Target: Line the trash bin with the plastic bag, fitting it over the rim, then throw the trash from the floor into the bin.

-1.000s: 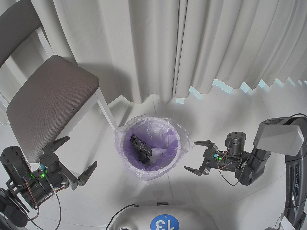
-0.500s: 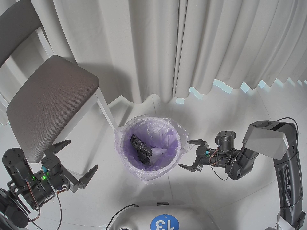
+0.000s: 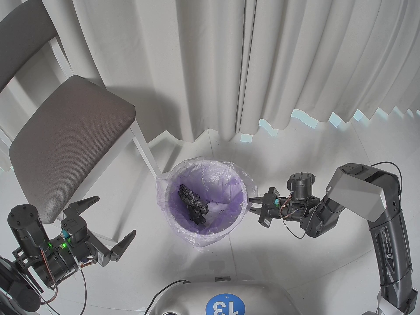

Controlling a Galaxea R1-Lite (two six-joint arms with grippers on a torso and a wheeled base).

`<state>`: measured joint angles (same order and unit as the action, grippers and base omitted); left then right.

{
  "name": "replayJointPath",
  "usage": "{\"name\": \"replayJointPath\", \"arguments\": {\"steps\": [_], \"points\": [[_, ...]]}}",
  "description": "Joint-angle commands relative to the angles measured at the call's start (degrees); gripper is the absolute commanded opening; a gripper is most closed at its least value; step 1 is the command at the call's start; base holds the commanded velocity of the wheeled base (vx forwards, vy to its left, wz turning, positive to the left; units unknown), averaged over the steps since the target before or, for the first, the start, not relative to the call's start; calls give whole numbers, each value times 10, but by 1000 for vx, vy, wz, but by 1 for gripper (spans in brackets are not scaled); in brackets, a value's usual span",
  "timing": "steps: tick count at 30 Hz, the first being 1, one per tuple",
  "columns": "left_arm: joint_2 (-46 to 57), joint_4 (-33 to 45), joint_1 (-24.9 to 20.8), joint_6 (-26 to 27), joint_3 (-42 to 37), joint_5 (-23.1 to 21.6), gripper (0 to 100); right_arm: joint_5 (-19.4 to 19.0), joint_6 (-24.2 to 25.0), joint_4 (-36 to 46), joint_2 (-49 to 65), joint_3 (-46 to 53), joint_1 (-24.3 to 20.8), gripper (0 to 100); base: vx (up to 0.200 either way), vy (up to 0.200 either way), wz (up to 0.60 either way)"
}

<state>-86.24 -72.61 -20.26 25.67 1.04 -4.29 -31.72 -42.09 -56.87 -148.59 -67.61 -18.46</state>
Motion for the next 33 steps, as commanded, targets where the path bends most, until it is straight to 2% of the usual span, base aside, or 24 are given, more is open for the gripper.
{"name": "replayJointPath", "arguments": {"steps": [1,6,8,9,10,11,16,17,18,20,24,28,29,33], "points": [[-20,0,-2,0,0,0,100,-1,5,13,-11,-19,0,0,0,0,0],[-75,-5,2,12,22,3,100,-2,10,48,-16,-51,4,0,0,0,0],[-102,-16,19,45,53,3,100,-2,10,87,-31,-90,6,0,0,0,0],[-102,-16,19,45,53,3,100,-2,10,87,-31,-90,6,0,0,0,0],[-119,-3,37,73,81,4,100,-2,13,114,-42,-115,6,0,0,0,0],[-129,8,42,77,96,4,100,-2,15,133,-45,-128,6,0,0,0,0],[-144,120,46,82,166,4,100,-2,16,220,-57,-189,6,0,0,0,0],[-144,120,46,82,166,4,100,-2,16,220,-57,-189,6,0,0,0,0],[-145,170,46,82,199,4,100,-2,15,246,-65,-218,6,0,0,0,0],[-148,210,44,82,226,4,100,-2,13,254,-90,-251,9,0,0,0,0],[-159,250,44,83,261,4,100,-2,10,281,-106,-278,11,0,0,0,0],[-170,251,42,83,267,4,100,-2,3,291,-108,-290,14,0,0,0,0],[-181,251,40,85,268,6,100,-2,-3,301,-109,-293,15,100,0,0,0],[-201,251,41,91,271,17,100,-2,-15,310,-106,-290,15,100,0,0,0]]}}
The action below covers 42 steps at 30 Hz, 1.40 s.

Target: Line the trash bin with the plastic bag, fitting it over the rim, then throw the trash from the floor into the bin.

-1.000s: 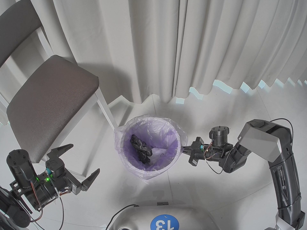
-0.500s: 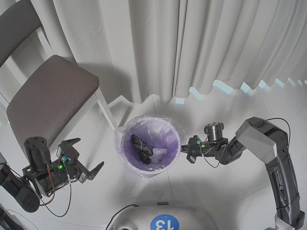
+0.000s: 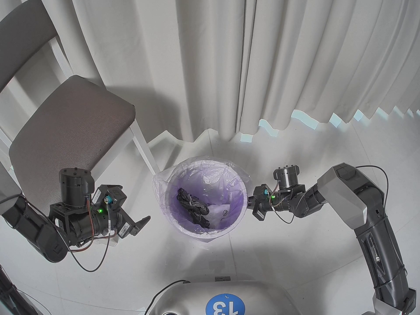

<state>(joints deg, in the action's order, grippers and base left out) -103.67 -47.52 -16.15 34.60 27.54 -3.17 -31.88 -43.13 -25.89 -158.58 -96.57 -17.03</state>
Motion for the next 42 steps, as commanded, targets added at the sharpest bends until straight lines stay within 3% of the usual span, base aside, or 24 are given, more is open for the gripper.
{"name": "replayJointPath", "arguments": {"steps": [1,7,12,17,22,27,32,42], "points": [[-30,0,1,2,7,6,100,-2,-6,-3,-4,5,1,100,0,0,0],[-53,-1,5,6,21,6,100,-42,-6,-13,45,54,5,100,0,0,0],[-67,-6,11,35,24,5,100,-93,-4,-73,130,160,24,100,0,0,0],[-79,1,23,87,53,4,100,-145,3,-106,197,240,47,100,0,0,0],[-109,1,46,182,97,-24,100,-197,25,-121,262,296,82,100,0,0,0],[-149,13,78,287,162,-83,100,-215,31,-136,304,335,120,100,0,0,0],[-155,59,82,291,197,-89,100,-217,31,-152,317,361,130,100,0,0,0],[-221,81,58,294,271,-93,100,-234,32,-217,309,411,157,100,0,0,0]]}}
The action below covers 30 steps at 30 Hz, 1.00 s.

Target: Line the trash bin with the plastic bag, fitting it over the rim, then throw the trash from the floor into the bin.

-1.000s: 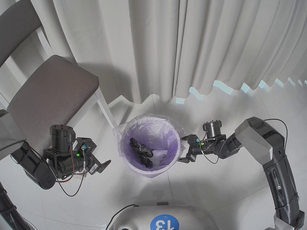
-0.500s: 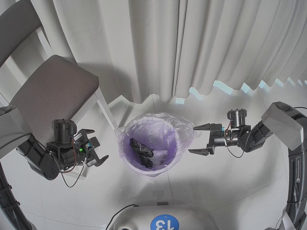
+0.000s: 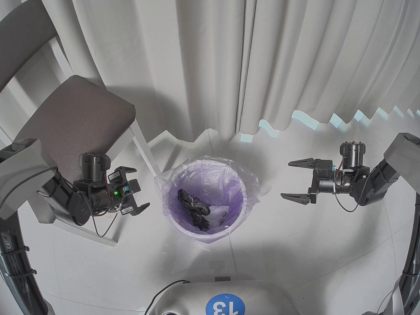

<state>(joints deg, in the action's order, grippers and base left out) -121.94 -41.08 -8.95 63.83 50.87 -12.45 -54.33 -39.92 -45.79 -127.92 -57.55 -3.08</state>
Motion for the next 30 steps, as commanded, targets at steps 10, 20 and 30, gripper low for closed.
{"name": "replayJointPath", "arguments": {"steps": [10,20,30], "points": [[-93,74,-41,6,129,-25,100,-32,1,-57,4,51,43,100,0,0,0],[-88,50,-14,6,85,-24,100,-42,1,-66,2,60,48,100,0,0,0],[-66,16,60,24,21,-25,100,-42,3,-78,3,69,41,100,0,0,0]]}}
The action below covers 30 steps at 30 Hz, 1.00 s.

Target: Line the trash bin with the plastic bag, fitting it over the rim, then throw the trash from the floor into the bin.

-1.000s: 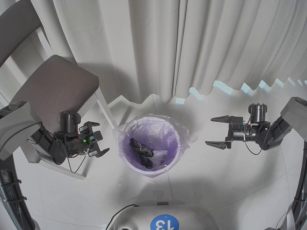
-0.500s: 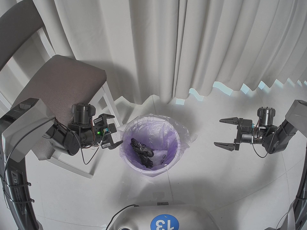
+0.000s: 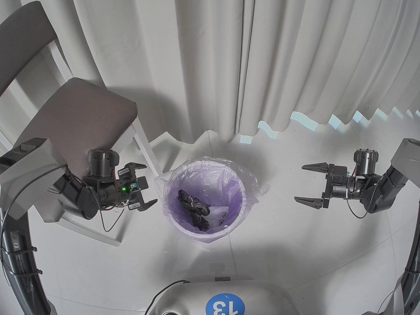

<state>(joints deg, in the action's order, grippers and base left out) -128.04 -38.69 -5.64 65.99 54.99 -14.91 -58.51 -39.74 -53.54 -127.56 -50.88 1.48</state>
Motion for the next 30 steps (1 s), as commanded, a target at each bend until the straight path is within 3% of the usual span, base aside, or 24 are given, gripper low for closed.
{"name": "replayJointPath", "arguments": {"steps": [1,10,17,24,30], "points": [[-5,-11,33,3,-23,0,100,0,1,-1,-1,3,-5,100,0,0,0],[0,-44,34,3,-52,-36,100,1,2,-3,-1,4,-5,100,0,0,0],[47,-141,-2,14,-157,-39,100,0,3,-24,-4,21,1,100,0,0,0],[89,-138,-10,20,-180,-39,100,-1,3,-25,-4,18,-1,100,0,0,0],[54,-136,-38,18,-176,-38,100,-1,3,-26,-3,21,-1,100,0,0,0]]}}
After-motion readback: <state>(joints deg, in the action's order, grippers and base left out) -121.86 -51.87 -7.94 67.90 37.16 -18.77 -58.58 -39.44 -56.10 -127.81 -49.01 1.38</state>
